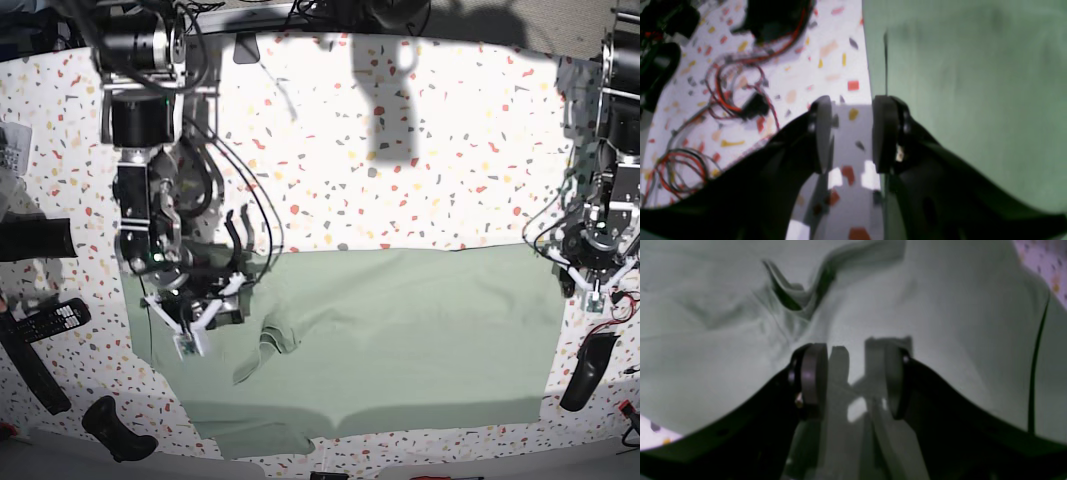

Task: Fold the T-shirt properly
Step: 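Release the shirt and raise both grippers back toward the fold line, then grasp the folded edge of the shirt with both grippers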

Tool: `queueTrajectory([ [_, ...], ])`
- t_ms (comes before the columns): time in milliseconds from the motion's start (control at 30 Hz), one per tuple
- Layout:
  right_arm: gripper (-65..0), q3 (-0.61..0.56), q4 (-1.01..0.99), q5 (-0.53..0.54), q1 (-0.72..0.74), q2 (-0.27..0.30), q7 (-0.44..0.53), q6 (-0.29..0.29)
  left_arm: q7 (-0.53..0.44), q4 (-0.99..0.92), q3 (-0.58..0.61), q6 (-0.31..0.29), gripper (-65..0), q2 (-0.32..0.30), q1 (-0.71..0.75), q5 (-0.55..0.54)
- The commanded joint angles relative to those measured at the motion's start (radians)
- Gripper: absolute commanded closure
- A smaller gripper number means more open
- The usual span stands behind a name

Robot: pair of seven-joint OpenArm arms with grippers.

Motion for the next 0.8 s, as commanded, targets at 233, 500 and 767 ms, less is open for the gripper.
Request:
queueTrajectory([
  [233, -26.6, 0.072, -0.202, -0.08, 0.044, 0.017, 0.206, -0.003, -0.024, 0.104, -0.005, 0.002, -19.0, -0.022, -0.027, -0.138],
  [500, -26.6, 0.072, -0.325, -0.172, 0.038, 0.018, 0.294, -0.003, -0.035, 0.106, -0.005, -0.186, -19.0, 0.012, -0.016, -0.245],
  [767, -26.6, 0.072, -0.319, -0.171, 0.04, 0.025, 0.184, -0.003, 0.241, 0.106, -0.005, -0.277, -18.9, 0.076, -0.011, -0.244],
])
